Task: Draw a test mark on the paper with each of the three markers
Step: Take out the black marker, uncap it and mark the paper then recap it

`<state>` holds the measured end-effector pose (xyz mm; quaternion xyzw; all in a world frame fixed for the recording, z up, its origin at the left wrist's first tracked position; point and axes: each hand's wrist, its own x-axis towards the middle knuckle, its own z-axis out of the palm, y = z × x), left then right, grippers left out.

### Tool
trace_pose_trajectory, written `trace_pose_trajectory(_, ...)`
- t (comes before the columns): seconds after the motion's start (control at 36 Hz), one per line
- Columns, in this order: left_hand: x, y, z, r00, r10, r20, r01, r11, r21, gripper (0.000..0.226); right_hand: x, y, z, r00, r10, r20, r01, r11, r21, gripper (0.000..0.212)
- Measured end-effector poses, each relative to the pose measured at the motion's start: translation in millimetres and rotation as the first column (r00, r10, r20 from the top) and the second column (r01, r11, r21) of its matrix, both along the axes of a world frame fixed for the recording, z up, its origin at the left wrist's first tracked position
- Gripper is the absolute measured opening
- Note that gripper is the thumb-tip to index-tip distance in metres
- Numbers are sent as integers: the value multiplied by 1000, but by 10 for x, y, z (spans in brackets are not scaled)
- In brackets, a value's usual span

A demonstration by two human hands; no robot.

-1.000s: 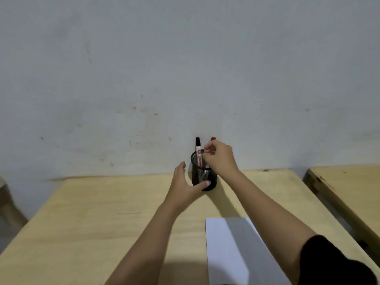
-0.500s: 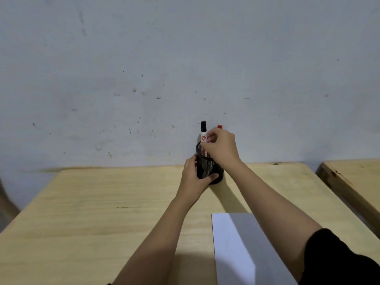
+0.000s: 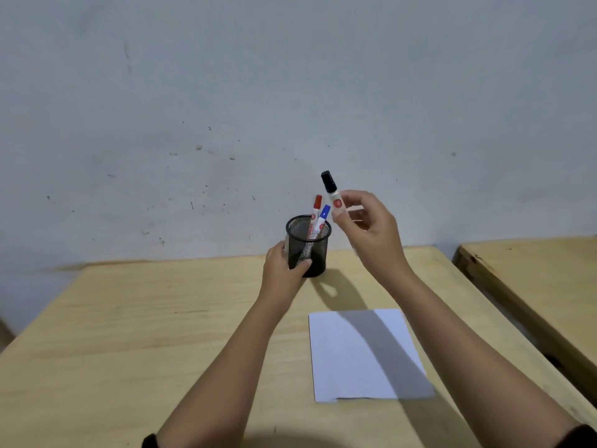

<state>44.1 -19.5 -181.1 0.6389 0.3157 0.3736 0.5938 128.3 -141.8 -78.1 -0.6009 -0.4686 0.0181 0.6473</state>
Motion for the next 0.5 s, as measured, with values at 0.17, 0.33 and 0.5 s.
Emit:
trace_pose_trajectory(0.17,-380,-294,331,993,-48,110,36,993,114,34,-38,-395,-362,999,24,37,-16,978,-207,14)
trace_pose_trajectory(0.33,-592,-643,366,963,-269,17,257,933,252,27,-134,-611,-547,992,61,115,-14,927,-375,21)
trace_pose_trajectory(0.5,-745,-754,353,978,-207,38,188,940,283,11,-186,-769,-445,972,154,179,-51,876,-480,21)
